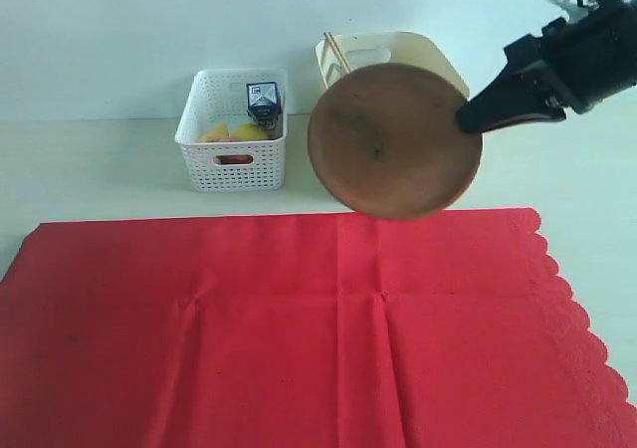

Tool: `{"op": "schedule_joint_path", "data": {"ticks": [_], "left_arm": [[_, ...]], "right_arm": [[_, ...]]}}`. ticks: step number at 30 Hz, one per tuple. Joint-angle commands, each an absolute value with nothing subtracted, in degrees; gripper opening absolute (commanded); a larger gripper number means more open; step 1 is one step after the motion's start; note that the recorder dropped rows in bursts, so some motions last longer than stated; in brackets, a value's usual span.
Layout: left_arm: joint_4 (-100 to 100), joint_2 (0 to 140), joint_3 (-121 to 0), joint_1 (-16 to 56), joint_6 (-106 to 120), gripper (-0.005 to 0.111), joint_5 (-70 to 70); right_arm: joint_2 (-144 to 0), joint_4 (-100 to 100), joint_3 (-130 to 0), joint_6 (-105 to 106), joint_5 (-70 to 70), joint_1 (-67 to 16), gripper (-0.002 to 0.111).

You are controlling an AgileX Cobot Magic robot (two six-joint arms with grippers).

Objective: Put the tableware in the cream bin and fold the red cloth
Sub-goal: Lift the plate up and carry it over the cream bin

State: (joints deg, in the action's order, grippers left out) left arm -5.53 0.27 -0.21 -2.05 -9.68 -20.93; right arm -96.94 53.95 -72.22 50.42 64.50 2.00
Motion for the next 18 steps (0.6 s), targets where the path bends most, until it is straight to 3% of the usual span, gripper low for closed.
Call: {"op": "schedule_joint_path", "data": {"ticks": [1,18], "left_arm": [[-5.45,0.00,0.00,-1.92,-9.67,0.001,-20.35],[-5.45,0.00,0.00,-1.92,-9.67,0.001,-20.35]], "right_arm": [[-95.86,56.24,-76.76,49.42,59.80,1.98,0.000],[-117.28,42.06,-106.88,35.29,44.60,1.98,0.000]]}}
